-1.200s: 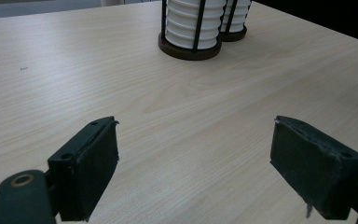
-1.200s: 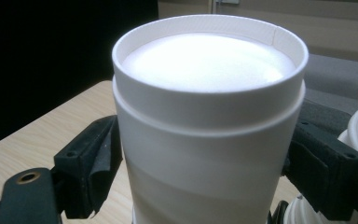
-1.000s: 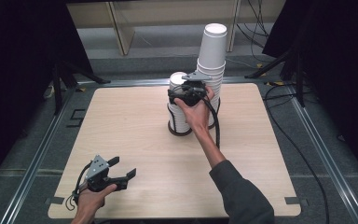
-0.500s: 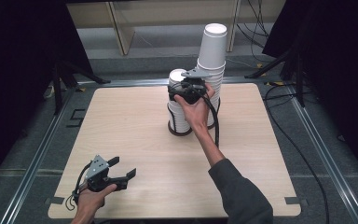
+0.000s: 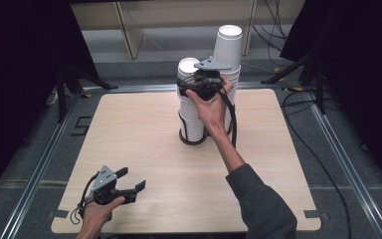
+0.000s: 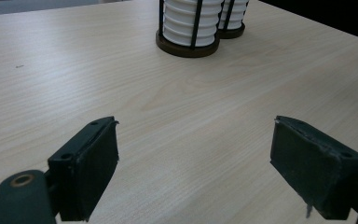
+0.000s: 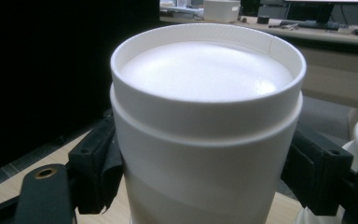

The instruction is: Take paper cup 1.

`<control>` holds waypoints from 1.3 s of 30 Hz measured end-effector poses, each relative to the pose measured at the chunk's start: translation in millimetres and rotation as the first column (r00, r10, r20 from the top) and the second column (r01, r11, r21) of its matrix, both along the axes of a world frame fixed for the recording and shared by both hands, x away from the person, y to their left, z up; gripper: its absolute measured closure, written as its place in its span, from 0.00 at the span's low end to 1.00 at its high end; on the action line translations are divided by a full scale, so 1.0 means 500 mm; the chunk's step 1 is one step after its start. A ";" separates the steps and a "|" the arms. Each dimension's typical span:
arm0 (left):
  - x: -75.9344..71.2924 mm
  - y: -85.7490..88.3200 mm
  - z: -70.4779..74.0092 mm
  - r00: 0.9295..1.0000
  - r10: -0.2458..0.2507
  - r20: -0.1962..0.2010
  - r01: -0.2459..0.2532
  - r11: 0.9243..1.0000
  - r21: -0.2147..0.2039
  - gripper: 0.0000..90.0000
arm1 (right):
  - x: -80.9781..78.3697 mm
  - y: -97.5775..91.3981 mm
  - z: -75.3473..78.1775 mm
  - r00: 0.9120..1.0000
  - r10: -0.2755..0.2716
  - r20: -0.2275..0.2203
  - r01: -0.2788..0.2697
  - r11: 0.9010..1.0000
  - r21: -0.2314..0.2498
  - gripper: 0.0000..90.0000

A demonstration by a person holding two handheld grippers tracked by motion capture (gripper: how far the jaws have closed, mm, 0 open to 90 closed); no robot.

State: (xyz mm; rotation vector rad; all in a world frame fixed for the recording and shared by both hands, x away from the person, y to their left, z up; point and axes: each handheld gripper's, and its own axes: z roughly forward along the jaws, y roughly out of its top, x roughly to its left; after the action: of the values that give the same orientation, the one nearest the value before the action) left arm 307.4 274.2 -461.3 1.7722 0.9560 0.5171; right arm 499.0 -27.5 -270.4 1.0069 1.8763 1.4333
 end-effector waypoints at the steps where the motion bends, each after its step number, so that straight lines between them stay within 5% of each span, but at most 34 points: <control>1: 0.000 0.000 0.000 1.000 0.000 0.000 0.000 1.000 0.000 0.16 | 0.000 0.000 0.000 1.000 0.000 0.000 0.000 1.000 0.000 0.25; 10: 0.005 -0.001 -0.003 0.999 -0.028 0.018 0.028 1.000 -0.003 0.16 | -0.021 -0.017 0.076 0.998 0.039 0.047 -0.042 0.997 0.070 0.25; 17: 0.001 -0.001 -0.001 1.000 -0.010 -0.005 0.010 1.000 0.016 0.16 | -0.052 -0.021 0.086 0.994 0.100 0.048 -0.104 0.992 0.076 0.25; 23: 0.000 -0.001 -0.001 1.000 -0.002 -0.005 0.002 1.000 0.012 0.16 | -0.089 -0.018 0.049 0.983 0.178 0.038 -0.180 0.982 0.059 0.25; 24: 0.006 0.000 -0.004 0.999 -0.025 0.021 0.025 1.000 0.000 0.16 | -0.096 -0.018 0.042 0.981 0.191 0.032 -0.192 0.980 0.057 0.25; 26: 0.000 -0.001 -0.002 1.000 0.003 -0.011 -0.002 1.000 0.002 0.16 | -0.114 -0.018 0.020 0.974 0.225 0.022 -0.226 0.973 0.055 0.25; 39: 0.002 -0.001 -0.002 1.000 -0.009 -0.004 0.009 1.000 0.000 0.16 | -0.155 -0.020 -0.077 0.950 0.309 -0.037 -0.307 0.950 0.053 0.25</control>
State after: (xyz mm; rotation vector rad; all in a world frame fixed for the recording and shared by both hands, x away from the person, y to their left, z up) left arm 308.3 273.8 -462.2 1.7777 0.9505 0.5080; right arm 421.6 -37.7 -308.7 0.7967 2.1129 1.6483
